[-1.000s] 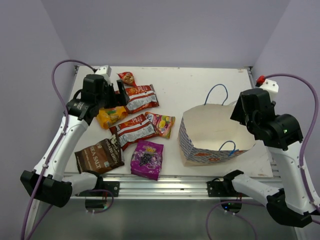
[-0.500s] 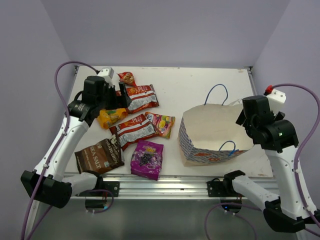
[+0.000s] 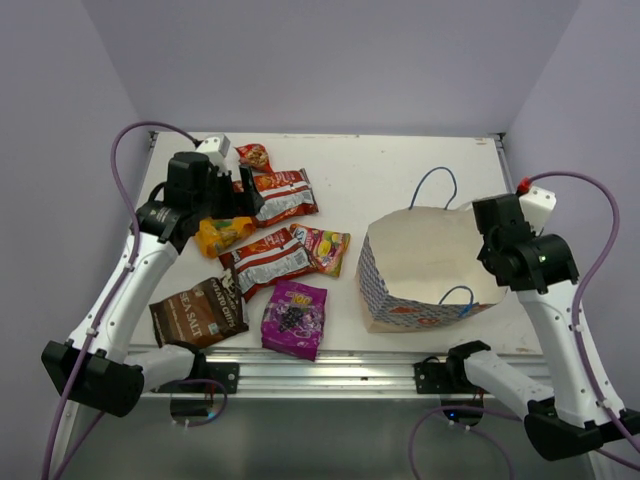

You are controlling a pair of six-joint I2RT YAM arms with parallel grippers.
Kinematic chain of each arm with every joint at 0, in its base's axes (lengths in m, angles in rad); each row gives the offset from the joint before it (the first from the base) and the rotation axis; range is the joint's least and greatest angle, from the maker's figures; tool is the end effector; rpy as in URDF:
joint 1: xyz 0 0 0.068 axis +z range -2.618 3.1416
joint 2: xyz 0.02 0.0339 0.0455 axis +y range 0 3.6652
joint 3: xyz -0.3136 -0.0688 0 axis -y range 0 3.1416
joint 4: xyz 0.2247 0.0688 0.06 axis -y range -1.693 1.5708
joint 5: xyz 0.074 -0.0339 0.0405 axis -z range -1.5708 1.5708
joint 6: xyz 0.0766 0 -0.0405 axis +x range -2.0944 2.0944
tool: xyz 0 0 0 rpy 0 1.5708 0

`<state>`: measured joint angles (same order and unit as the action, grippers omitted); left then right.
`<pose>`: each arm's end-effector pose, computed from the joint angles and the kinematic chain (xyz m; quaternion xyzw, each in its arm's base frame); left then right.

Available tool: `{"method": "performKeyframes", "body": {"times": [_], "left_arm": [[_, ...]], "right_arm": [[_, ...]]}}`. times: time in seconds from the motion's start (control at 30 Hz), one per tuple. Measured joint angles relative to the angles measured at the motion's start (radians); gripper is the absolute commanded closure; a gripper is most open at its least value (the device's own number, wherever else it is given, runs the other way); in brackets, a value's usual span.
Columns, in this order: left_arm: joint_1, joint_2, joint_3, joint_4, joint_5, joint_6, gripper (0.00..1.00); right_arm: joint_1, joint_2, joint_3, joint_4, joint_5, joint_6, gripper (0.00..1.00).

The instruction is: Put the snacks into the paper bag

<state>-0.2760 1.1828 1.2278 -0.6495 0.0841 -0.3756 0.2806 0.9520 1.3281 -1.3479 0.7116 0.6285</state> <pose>0.2357 -0.0735 0.3884 -0.0245 0.8846 -0.1838 0.4278 0.1094 -0.0205 0.3983 0.2562 0.8643 -0.1776 0.3946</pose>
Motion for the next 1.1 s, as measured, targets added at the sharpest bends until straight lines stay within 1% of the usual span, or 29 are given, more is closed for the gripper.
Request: {"method": "performKeyframes", "body": {"times": [0.07, 0.1, 0.17, 0.2, 0.33, 0.47, 0.53, 0.63, 0.7, 0.83, 0.9, 0.93, 1.1], "left_arm": [[0.0, -0.001, 0.0, 0.0, 0.0, 0.004, 0.03], [0.0, -0.002, 0.0, 0.0, 0.0, 0.005, 0.03], [0.0, -0.002, 0.0, 0.0, -0.001, 0.013, 0.03], [0.0, -0.002, 0.0, -0.001, -0.002, 0.019, 0.03], [0.0, -0.002, 0.0, -0.004, -0.009, 0.032, 0.08], [-0.01, -0.002, 0.001, -0.013, -0.033, 0.05, 0.08], [-0.034, -0.004, 0.001, -0.021, -0.05, 0.057, 0.08], [-0.1, -0.015, -0.016, -0.019, -0.063, 0.062, 0.08], [-0.142, -0.025, -0.054, -0.007, -0.064, 0.063, 0.08], [-0.219, -0.023, -0.198, 0.005, -0.084, 0.065, 0.07], [-0.231, -0.003, -0.275, 0.003, -0.113, 0.068, 0.04], [-0.231, 0.008, -0.301, 0.003, -0.127, 0.069, 0.0], [-0.232, 0.075, -0.371, 0.014, -0.227, 0.073, 0.0]], "right_arm": [[-0.004, 0.003, -0.012, 0.0, -0.002, 0.002, 0.74], [-0.006, 0.005, -0.018, 0.001, -0.004, 0.003, 0.84], [-0.007, 0.005, -0.024, 0.0, -0.007, 0.006, 0.97], [-0.007, 0.005, -0.024, 0.0, -0.008, 0.006, 0.99], [-0.007, 0.005, -0.023, 0.001, -0.024, 0.011, 1.0], [-0.007, 0.015, -0.007, 0.0, -0.05, 0.008, 1.0], [-0.007, 0.018, 0.007, 0.0, -0.061, 0.006, 1.0], [-0.007, 0.021, 0.021, 0.0, -0.088, 0.003, 1.0], [-0.007, 0.024, 0.024, 0.0, -0.108, 0.002, 1.0], [-0.007, 0.029, 0.025, 0.0, -0.129, 0.0, 1.0], [-0.007, 0.029, 0.028, 0.0, -0.131, 0.0, 1.0], [-0.007, 0.029, 0.03, 0.0, -0.132, 0.0, 1.0], [-0.007, 0.03, 0.047, 0.0, -0.14, -0.002, 1.0]]}}
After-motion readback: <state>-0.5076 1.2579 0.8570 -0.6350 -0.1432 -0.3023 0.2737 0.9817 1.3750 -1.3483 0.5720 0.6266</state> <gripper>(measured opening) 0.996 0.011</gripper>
